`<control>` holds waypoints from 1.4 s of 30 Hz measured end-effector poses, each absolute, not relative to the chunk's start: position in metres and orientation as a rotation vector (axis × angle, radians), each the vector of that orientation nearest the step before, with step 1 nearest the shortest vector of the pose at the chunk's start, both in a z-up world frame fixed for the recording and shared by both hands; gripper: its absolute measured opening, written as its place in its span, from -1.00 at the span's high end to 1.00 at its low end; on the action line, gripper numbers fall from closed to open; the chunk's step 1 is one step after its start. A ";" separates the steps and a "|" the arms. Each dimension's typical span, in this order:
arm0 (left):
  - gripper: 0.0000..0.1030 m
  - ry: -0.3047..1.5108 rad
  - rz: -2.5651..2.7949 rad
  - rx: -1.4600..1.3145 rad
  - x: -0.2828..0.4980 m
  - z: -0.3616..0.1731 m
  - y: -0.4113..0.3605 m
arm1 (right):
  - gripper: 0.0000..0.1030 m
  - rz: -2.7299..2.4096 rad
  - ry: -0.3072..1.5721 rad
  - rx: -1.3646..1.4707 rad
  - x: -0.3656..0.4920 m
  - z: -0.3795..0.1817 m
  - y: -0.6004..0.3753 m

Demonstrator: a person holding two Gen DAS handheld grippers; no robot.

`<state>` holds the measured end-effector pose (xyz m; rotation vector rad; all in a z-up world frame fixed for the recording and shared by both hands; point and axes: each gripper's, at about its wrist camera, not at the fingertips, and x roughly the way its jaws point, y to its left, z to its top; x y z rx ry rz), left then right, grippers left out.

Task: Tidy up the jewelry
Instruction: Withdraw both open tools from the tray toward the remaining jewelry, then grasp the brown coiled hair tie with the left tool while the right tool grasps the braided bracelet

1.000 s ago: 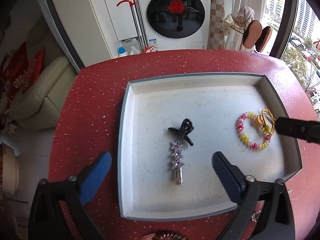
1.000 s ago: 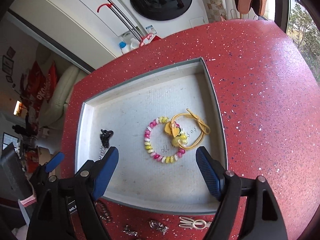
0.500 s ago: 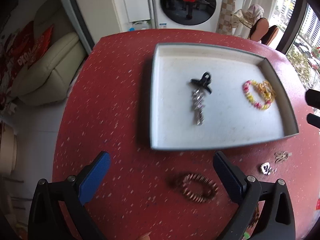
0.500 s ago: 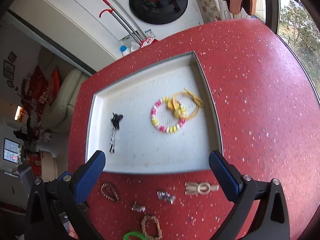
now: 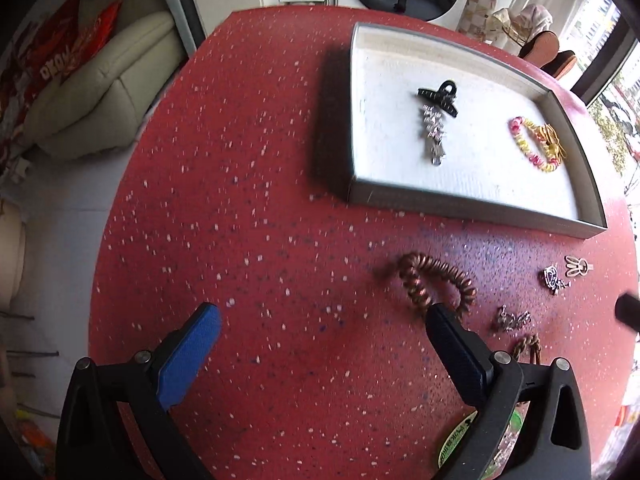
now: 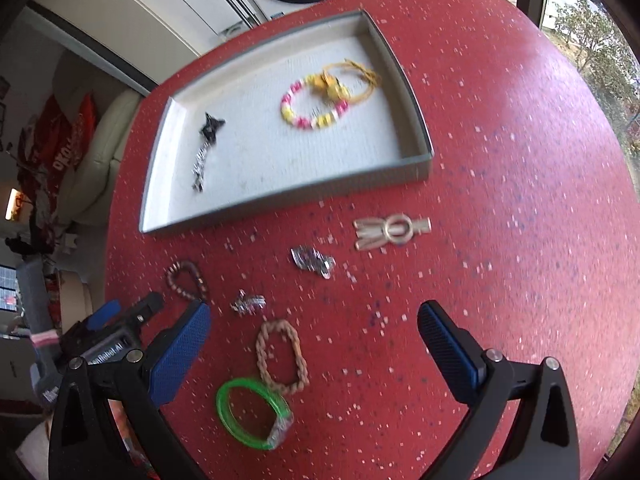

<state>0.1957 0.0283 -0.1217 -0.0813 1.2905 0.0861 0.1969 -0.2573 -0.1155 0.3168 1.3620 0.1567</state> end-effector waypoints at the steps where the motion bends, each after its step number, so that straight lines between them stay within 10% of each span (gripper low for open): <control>1: -1.00 1.298 0.085 -0.095 0.195 -0.123 0.029 | -0.99 0.149 1.369 0.306 0.194 -0.117 -0.257; 28: -1.00 1.321 0.076 -0.164 0.216 -0.146 0.001 | -0.99 0.030 1.442 0.091 0.166 -0.152 -0.224; 42: -0.96 1.289 0.049 -0.058 0.221 -0.150 -0.023 | 0.03 0.026 1.407 -0.053 0.158 -0.154 -0.176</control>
